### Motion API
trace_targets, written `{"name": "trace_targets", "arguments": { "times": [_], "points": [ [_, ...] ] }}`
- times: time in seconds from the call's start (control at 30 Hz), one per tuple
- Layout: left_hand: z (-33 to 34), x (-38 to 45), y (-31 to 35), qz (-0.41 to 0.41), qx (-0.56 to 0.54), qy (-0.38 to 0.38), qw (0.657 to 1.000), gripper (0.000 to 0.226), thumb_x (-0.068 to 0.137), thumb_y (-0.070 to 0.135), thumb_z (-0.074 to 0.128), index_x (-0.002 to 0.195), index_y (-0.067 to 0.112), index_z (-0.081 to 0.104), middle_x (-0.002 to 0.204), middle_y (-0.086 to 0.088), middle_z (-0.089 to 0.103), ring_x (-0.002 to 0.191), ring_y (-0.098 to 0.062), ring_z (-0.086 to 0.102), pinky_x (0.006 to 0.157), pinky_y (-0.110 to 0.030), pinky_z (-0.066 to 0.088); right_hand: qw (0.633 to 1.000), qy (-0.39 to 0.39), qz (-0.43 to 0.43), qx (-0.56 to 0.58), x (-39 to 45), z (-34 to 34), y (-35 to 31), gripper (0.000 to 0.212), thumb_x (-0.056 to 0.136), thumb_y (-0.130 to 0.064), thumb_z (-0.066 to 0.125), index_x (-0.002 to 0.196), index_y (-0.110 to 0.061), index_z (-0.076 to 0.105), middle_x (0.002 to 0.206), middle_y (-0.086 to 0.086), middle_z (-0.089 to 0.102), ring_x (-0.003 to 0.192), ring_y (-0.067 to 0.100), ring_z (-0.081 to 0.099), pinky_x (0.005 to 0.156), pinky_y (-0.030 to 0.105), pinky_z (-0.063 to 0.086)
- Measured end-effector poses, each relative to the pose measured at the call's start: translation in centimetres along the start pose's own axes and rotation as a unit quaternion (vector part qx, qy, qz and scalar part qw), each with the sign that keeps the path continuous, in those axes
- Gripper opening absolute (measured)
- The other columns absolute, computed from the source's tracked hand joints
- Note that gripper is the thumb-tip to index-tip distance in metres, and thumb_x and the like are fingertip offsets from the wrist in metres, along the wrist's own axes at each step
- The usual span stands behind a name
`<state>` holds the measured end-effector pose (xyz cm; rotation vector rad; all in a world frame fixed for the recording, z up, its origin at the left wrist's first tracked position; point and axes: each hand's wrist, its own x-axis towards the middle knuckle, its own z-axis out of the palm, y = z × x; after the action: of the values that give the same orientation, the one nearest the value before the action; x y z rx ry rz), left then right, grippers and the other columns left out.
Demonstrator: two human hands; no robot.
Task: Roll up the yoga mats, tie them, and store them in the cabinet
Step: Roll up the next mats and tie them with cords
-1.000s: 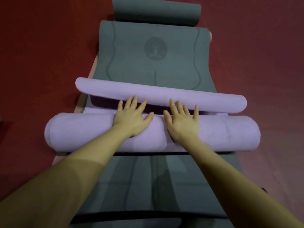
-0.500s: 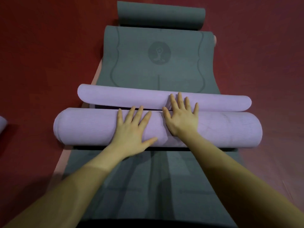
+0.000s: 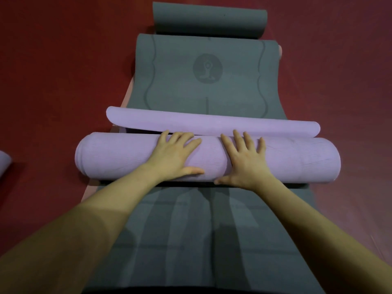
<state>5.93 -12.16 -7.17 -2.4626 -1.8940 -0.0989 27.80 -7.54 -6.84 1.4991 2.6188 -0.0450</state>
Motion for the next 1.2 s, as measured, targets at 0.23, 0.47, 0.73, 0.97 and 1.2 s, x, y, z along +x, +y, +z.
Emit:
{"name": "trace_targets", "arguments": {
  "times": [0.23,0.47,0.73,0.97,1.2],
  "points": [
    [-0.6,0.6,-0.2,-0.036,0.072,-0.141,0.987,0.125,0.062,0.081,0.058,0.15,0.028,-0.014,0.159,-0.011,-0.003,0.145,-0.03,0.003,0.108,-0.065,0.003,0.997,-0.009,-0.039,-0.059,0.9,-0.7,0.6,0.13,0.057,-0.071,0.072,0.152,-0.027,-0.005,0.157,0.013,0.01,0.143,0.036,0.012,0.11,0.063,0.009],
    [-0.8,0.1,0.5,-0.026,0.073,-0.097,0.992,0.117,0.065,0.076,0.06,0.152,0.026,0.001,0.154,-0.009,0.019,0.136,-0.028,0.024,0.109,-0.049,0.017,0.998,0.025,-0.036,-0.043,0.1,-0.5,0.3,0.122,0.05,-0.064,0.079,0.151,-0.025,0.023,0.149,0.011,0.033,0.135,0.034,0.031,0.107,0.061,0.017],
    [-1.4,-3.8,3.2,-0.024,0.062,-0.108,0.992,0.114,0.067,0.076,0.059,0.152,0.027,0.002,0.154,-0.008,0.018,0.136,-0.028,0.024,0.109,-0.046,0.016,0.992,0.103,-0.059,-0.031,-4.2,0.5,-0.1,0.121,0.024,-0.064,0.083,0.129,-0.012,0.055,0.115,0.017,0.061,0.096,0.038,0.06,0.086,0.054,0.044],
    [-2.1,-9.0,5.7,-0.005,0.045,-0.127,0.991,0.114,0.067,0.077,0.059,0.152,0.027,0.003,0.156,-0.009,0.018,0.138,-0.028,0.024,0.11,-0.044,0.016,0.996,0.063,-0.054,-0.014,-10.2,0.7,-1.9,0.117,0.026,-0.065,0.081,0.128,-0.013,0.056,0.113,0.014,0.062,0.094,0.036,0.061,0.084,0.049,0.045],
    [-2.6,-11.5,6.6,0.011,0.039,-0.159,0.986,0.114,0.067,0.079,0.056,0.152,0.028,-0.001,0.158,-0.009,0.013,0.141,-0.026,0.019,0.113,-0.044,0.015,0.998,0.034,-0.051,0.005,-13.1,0.8,-3.0,0.117,0.028,-0.065,0.081,0.131,-0.015,0.054,0.117,0.015,0.061,0.099,0.037,0.06,0.087,0.049,0.044]
  ]
}}
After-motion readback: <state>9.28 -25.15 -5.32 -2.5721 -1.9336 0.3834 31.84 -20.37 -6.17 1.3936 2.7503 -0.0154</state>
